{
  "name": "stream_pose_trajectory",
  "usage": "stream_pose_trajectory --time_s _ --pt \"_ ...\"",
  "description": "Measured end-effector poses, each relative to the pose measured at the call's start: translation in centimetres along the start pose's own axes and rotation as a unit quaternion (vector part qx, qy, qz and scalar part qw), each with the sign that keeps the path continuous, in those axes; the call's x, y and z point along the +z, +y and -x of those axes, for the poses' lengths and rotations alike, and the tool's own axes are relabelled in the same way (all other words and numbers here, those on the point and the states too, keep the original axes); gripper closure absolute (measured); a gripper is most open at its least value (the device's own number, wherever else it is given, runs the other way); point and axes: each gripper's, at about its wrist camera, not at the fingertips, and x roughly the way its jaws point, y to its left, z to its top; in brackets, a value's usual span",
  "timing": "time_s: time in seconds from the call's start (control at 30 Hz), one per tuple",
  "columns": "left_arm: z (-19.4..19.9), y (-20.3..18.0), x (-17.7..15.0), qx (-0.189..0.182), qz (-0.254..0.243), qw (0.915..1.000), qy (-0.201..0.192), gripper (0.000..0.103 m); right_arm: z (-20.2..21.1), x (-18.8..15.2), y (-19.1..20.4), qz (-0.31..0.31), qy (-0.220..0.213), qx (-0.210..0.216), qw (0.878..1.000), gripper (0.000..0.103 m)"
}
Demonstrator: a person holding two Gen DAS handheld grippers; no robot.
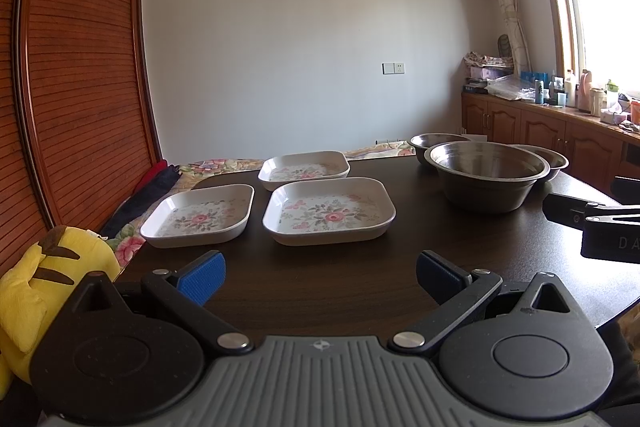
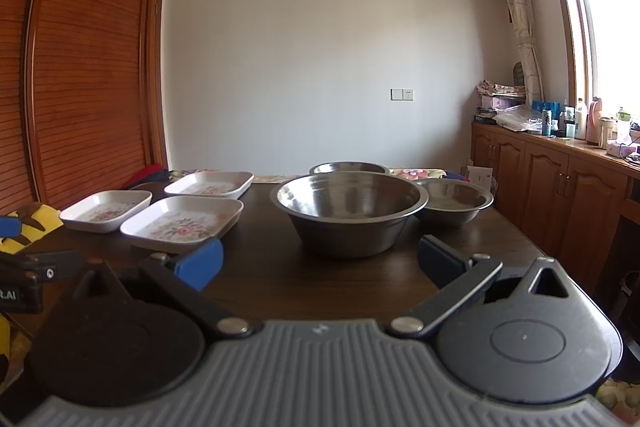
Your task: Organize plates and bowls
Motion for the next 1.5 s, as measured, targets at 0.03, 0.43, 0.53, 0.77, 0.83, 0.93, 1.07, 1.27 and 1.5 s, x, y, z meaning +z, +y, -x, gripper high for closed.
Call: stream_pose_trajectory --time_s 0.03,0.43,0.53,0.77,0.83,0.93,1.07,1.27,1.5 --pt "0.0 0.1 -0.1 0.000 0.001 1.0000 0.002 0.000 -0.1 0.0 0.1 0.001 0.001 0.001 1.000 0.000" --pt "-1.2 1.0 0.4 0.002 -0.002 0.9999 0.011 0.000 -1.9 1.1 2.1 0.031 0.006 0.040 0.999 0.000" --pt "-1.6 1.4 0.9 0.003 -0.004 0.9999 0.012 0.000 -2.5 1.8 2.6 0.037 0.008 0.057 0.998 0.000" --pt "-3.0 3.1 2.1 0.011 -0.006 0.9998 0.018 0.000 -3.6 3.3 4.1 0.054 0.009 0.098 0.994 0.000" --pt "-3.5 3.7 2.4 0.009 -0.002 0.9997 0.022 0.000 -3.9 3.6 4.5 0.054 0.013 0.110 0.992 0.000" --pt "-4.1 4.5 2.8 0.010 -0.005 0.9996 0.025 0.000 -4.5 3.8 5.1 0.060 0.019 0.124 0.990 0.000" --pt "-5.2 5.5 3.1 0.007 -0.004 0.9994 0.033 0.000 -5.6 4.1 5.7 0.068 0.031 0.139 0.988 0.000" --pt "-7.2 7.1 3.5 -0.012 0.003 0.9985 0.053 0.001 -7.7 4.4 6.1 0.068 0.058 0.161 0.983 0.000" --pt "-9.4 8.7 4.5 -0.042 0.006 0.9967 0.070 0.008 -9.6 4.4 6.7 0.068 0.089 0.186 0.976 0.010"
